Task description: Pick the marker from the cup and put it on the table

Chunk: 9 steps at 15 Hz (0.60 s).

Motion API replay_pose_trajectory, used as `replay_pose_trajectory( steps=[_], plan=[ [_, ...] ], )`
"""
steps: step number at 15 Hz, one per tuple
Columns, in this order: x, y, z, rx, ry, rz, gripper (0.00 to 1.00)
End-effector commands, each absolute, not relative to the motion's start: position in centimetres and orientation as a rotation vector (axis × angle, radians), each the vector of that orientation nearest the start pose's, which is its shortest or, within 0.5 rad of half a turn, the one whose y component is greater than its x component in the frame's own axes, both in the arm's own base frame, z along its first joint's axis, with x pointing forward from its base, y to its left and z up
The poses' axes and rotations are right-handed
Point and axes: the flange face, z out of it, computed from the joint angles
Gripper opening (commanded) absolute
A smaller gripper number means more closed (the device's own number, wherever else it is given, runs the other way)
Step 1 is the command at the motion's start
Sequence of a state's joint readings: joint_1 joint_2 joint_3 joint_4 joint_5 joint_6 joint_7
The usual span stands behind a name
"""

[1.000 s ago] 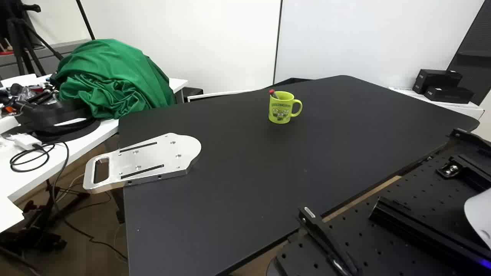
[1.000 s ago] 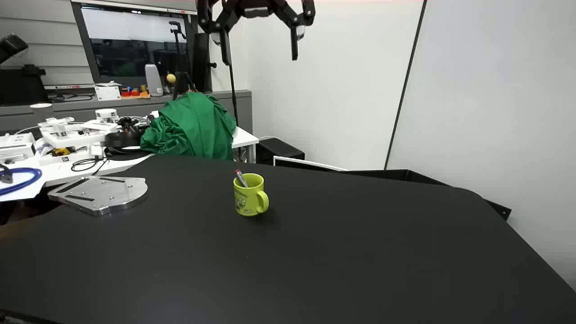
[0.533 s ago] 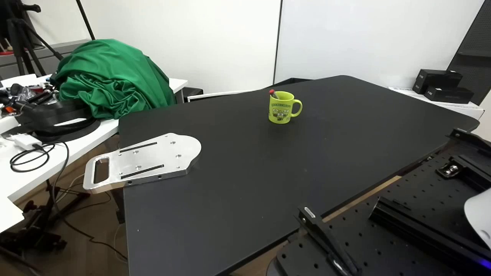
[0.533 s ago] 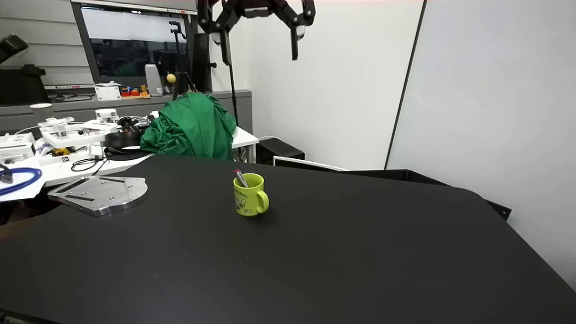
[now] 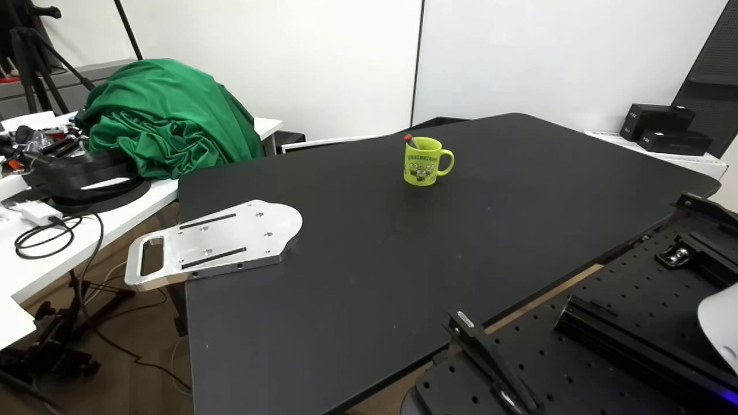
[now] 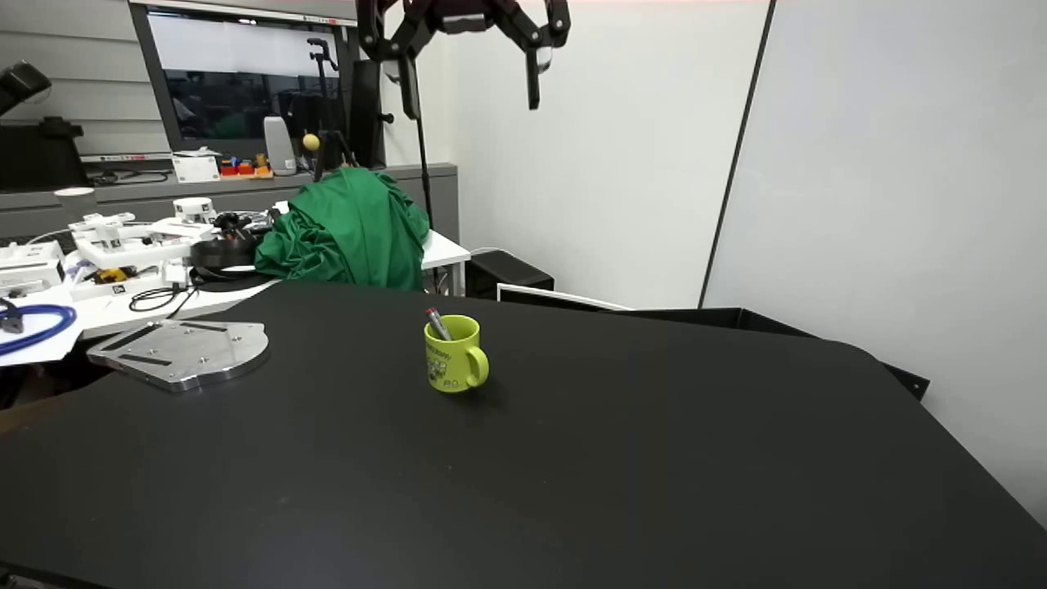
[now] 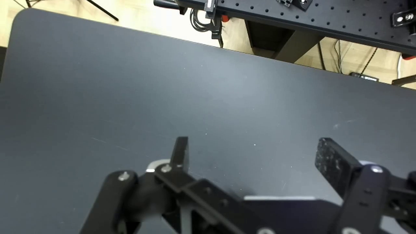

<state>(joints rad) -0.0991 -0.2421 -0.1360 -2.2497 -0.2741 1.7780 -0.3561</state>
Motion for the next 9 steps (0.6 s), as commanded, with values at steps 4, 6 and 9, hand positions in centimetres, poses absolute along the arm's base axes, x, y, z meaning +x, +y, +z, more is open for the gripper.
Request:
replay_pose_trajectory(
  steps=[4,6,9],
  plan=[
    [53.1,-5.4,44.7,-3.354,-0.758,0.631,1.0],
    [56.2,-2.1,43.6,-3.378,-0.903,0.731,1.0],
    [59.9,2.1,40.7,-3.38,-1.104,0.946,1.0]
  ],
)
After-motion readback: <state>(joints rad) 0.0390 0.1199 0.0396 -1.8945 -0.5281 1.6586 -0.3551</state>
